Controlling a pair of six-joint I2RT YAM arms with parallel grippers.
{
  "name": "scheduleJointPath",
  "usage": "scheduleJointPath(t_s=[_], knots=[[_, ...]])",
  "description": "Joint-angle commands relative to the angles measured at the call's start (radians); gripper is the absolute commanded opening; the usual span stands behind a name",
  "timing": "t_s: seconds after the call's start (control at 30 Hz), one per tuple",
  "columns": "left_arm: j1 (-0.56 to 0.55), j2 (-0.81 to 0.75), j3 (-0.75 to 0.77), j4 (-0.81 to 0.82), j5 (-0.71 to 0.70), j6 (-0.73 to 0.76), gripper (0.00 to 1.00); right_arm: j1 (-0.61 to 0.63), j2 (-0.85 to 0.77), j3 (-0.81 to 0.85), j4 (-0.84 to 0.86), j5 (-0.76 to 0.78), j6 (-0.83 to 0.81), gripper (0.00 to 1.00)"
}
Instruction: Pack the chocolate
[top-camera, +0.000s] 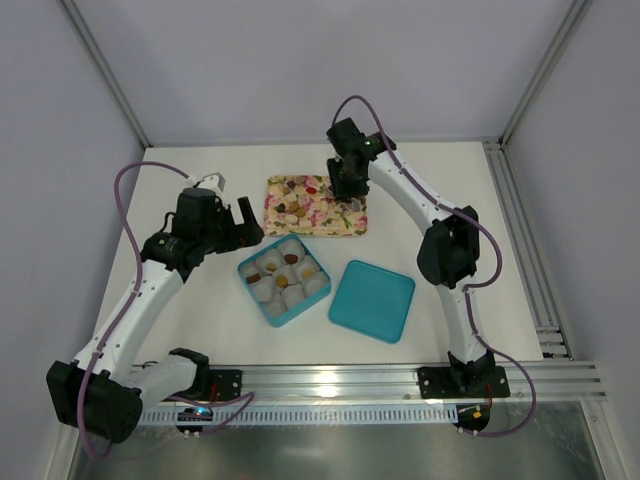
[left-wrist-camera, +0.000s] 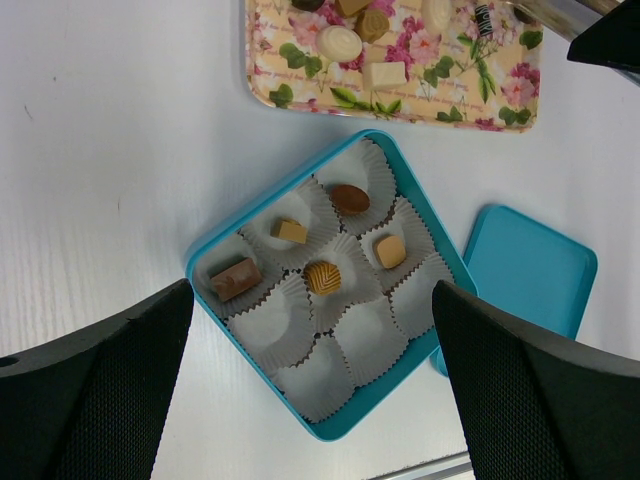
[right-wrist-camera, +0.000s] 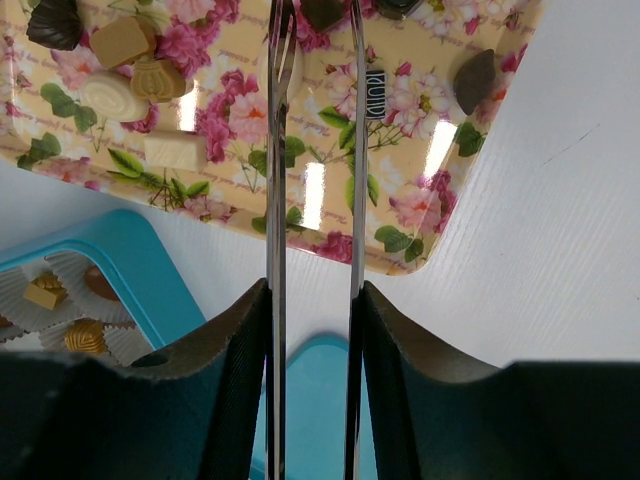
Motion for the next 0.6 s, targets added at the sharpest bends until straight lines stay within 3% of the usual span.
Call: scheduleJointPath(t_s=[0.0,0.4,0.57], knots=[[-0.005,-0.017,-0.006,0.021,0.014,-0.009,1.0,0.008,-0.001,0.006,0.023,0.001,-0.013,0.42],[-0.005,-0.018,-0.007,0.021,0.02,-0.009,1.0,0.022,0.019,-0.017,0.032,0.003,-0.002,0.4],[-0.005,-0.02,-0.007,0.021,0.019,-0.009,1.0,0.022,0.021,-0.016,0.032,0.002,-0.002,0.33]])
